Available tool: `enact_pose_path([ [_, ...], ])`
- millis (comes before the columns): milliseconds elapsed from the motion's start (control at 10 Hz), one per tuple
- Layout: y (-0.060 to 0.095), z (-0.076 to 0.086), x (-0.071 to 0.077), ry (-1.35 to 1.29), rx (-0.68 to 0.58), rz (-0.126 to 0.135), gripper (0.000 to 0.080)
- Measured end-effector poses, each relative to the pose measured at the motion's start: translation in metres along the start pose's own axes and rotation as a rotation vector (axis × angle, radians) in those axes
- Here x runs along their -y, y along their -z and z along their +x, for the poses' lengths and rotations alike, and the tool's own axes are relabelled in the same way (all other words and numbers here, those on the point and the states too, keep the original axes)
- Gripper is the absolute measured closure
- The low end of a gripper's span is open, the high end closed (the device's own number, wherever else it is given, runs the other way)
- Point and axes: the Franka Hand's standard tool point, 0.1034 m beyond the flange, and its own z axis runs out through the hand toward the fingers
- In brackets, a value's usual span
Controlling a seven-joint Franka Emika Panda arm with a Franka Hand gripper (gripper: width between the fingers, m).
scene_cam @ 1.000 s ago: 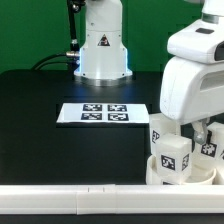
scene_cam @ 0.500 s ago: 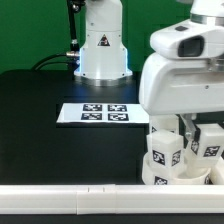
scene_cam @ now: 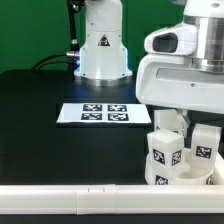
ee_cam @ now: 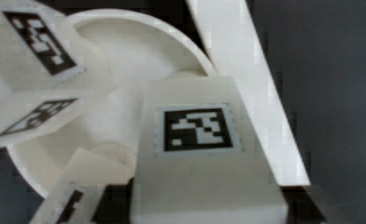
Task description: Assemble stool
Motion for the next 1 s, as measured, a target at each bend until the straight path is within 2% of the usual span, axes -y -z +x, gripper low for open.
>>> enact_pose_path([
  [100,0.000,0.000,-0.001,-0.107,0.004,0.005,0.0463],
  [200,-0.001,0.002,-0.003,-0.335,0.017,0.026,0.0463],
  [300,-0.001,0.005,-0.002,-0.555,0.035,0.061,0.0463],
  [400,-0.001,0.007,-0.003,-0.629,0.043,0.073,0.0463],
  [700,-0.001,0.006,-0.002,-0.761,0.049,0.070,0.0463],
  [800,-0.001,0.007,-0.002,-0.867,0.053,0.080,0.0463],
  [900,-0.001,0.014,-0.004,-1.041,0.054,0.135,0.0463],
  [1000,-0.002,0.013,-0.004,-1.233,0.063,0.165,0.0463],
])
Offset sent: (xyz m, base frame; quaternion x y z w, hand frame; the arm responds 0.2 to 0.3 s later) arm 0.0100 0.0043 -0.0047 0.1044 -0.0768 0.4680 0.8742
